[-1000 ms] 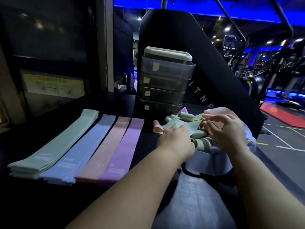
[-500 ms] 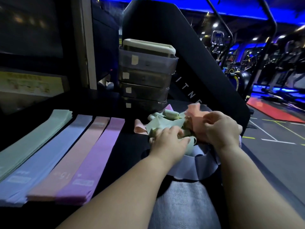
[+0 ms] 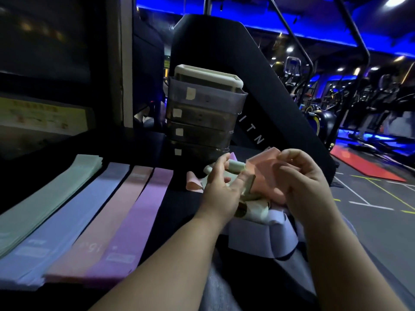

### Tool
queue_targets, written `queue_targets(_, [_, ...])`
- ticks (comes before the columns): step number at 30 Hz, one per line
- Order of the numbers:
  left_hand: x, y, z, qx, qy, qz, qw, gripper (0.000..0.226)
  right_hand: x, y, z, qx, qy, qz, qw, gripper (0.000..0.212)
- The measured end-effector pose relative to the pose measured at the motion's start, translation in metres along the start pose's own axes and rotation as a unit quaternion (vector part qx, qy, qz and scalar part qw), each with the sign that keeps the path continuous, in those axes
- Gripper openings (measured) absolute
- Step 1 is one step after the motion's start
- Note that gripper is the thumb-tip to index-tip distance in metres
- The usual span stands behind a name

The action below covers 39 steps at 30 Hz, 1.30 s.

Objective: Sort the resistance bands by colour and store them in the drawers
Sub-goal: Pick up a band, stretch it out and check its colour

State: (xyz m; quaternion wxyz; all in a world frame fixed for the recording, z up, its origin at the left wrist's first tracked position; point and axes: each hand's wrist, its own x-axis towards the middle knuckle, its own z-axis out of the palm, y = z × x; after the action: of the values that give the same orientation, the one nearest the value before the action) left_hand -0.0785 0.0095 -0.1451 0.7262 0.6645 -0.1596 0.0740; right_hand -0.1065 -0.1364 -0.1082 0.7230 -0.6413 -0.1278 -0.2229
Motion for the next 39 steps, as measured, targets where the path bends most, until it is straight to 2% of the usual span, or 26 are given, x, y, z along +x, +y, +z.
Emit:
queue_targets(2, [0.002, -0.001, 0.0, -0.035, -0.023, 0.005, 0.999, 0.049, 0.0, -0.001, 0.004, 0.052, -0.038, 0.026, 0.998, 0.026])
queue_targets(5, [0.004, -0.002, 0.002, -0.087, -0.048, -0.013, 0.995, 0.038, 0.001, 0.001, 0.009, 0.077, -0.073, 0.055, 0.993, 0.022])
queue_targets(7, [0.005, -0.002, 0.003, -0.09, -0.046, -0.034, 0.994, 0.019, 0.002, 0.005, 0.01, 0.073, -0.058, 0.068, 0.993, 0.025])
queue_targets(11, [0.007, -0.005, 0.005, -0.084, -0.034, -0.05, 0.995, 0.011, 0.003, 0.007, 0.009, 0.039, -0.034, 0.077, 0.996, 0.034])
queue_targets(15, [0.006, 0.0, 0.003, -0.063, 0.023, -0.009, 0.998, 0.007, 0.004, 0.012, 0.006, -0.057, 0.009, 0.051, 0.997, 0.032])
queue_targets(18, [0.009, 0.002, -0.002, -0.075, 0.075, 0.0, 0.994, 0.006, 0.005, 0.015, 0.004, -0.086, 0.043, 0.033, 0.995, 0.033])
queue_targets(21, [0.014, 0.0, -0.007, -0.071, 0.118, 0.009, 0.99, 0.019, 0.008, 0.017, -0.001, -0.132, 0.062, 0.011, 0.989, 0.032])
queue_targets(23, [0.013, 0.006, -0.011, -0.097, 0.159, 0.027, 0.982, 0.015, 0.008, 0.016, -0.003, -0.149, 0.038, -0.002, 0.988, 0.038])
queue_targets(26, [0.015, 0.011, -0.017, -0.137, 0.19, 0.017, 0.972, 0.017, 0.007, 0.019, -0.005, -0.154, -0.04, 0.003, 0.987, 0.061])
queue_targets(28, [0.013, 0.014, -0.019, -0.15, 0.18, -0.004, 0.972, 0.015, 0.006, 0.024, -0.003, -0.177, -0.091, 0.01, 0.98, 0.069])
queue_targets(31, [0.009, 0.017, -0.015, -0.148, 0.118, -0.024, 0.982, 0.019, 0.002, 0.028, 0.007, -0.209, -0.142, -0.008, 0.967, 0.071])
queue_targets(34, [0.006, 0.017, -0.011, -0.134, 0.063, -0.027, 0.989, 0.029, 0.0, 0.026, 0.018, -0.219, -0.155, -0.049, 0.962, 0.043])
queue_targets(36, [0.008, 0.014, -0.012, -0.116, 0.064, -0.027, 0.991, 0.041, 0.001, 0.027, 0.018, -0.211, -0.157, -0.048, 0.964, 0.022])
queue_targets(39, [0.008, 0.014, -0.012, -0.117, 0.082, -0.046, 0.989, 0.049, 0.003, 0.026, 0.013, -0.138, -0.112, -0.01, 0.984, 0.015])
